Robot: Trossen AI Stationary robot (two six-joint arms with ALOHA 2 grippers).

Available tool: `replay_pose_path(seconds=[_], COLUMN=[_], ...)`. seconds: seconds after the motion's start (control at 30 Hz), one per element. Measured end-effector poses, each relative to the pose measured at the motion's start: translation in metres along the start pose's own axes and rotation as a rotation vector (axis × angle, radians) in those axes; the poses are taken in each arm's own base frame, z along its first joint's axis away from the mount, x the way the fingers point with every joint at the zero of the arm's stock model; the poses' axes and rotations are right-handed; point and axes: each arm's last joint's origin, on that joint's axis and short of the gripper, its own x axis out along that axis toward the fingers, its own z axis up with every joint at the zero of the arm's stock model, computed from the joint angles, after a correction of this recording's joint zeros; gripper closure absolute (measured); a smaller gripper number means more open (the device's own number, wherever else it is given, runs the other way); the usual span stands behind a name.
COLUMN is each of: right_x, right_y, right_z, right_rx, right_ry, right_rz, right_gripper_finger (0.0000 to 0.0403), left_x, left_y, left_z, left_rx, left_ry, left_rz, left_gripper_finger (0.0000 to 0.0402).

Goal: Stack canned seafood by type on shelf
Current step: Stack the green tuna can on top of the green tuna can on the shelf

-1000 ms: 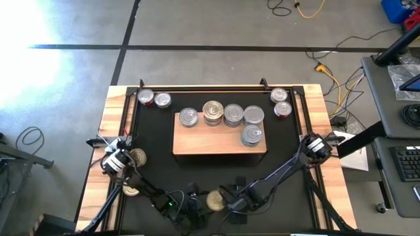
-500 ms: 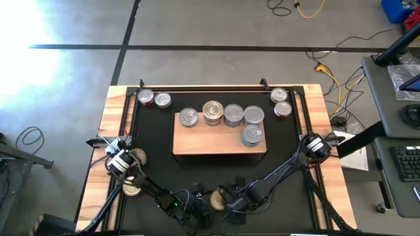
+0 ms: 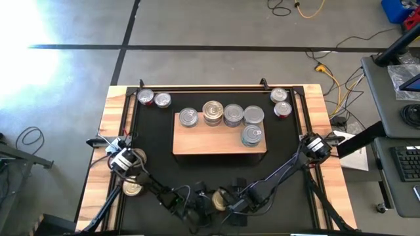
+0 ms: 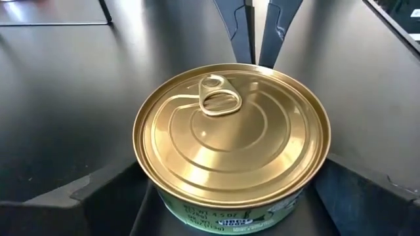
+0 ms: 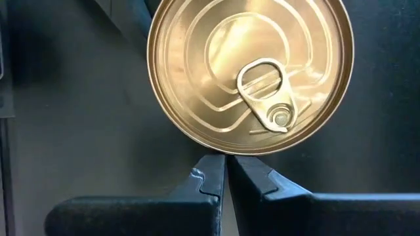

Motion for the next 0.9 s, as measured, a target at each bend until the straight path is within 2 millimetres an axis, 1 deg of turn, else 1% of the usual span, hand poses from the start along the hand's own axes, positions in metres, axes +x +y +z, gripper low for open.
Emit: replay_pose_path(seconds=[0.23,0.37,0.57,0.67,0.73,0.8,0.9], right_x=[0.000,0.001,0.000,-0.006,-0.013,-0.025,-0.046], right_y=[-0.002,-0.003,-0.004,-0.005,-0.006,-0.004,-0.002], right_z=[0.000,-0.001,-0.002,-0.002,-0.002,0.000,0.002], right_rx=[0.000,0.006,0.009,0.015,0.029,0.038,0.056], right_ry=[0.003,0.011,0.022,0.035,0.036,0.024,-0.007], right_rz=[-0.016,-0.024,-0.034,-0.051,-0.052,-0.027,0.012], right_gripper_finger=[0.0390,0.0390,0.0390,0.0390,0.0390,0.0390,0.0390], left_x=[0.007,0.011,0.011,0.009,0.003,-0.008,-0.031], left_y=[0.007,0.011,0.011,0.010,0.008,0.005,-0.001], left_z=[0.005,0.006,0.006,0.007,0.012,0.020,0.036], left_rx=[0.026,0.002,-0.041,-0.051,-0.063,-0.081,-0.105], left_ry=[-0.022,-0.015,-0.011,-0.007,-0.006,-0.002,0.017], left_rz=[0.010,-0.004,-0.003,0.008,0.010,0.017,0.009], left_gripper_finger=[0.0014,0.0015,0.0036,0.0041,0.0042,0.0043,0.0044])
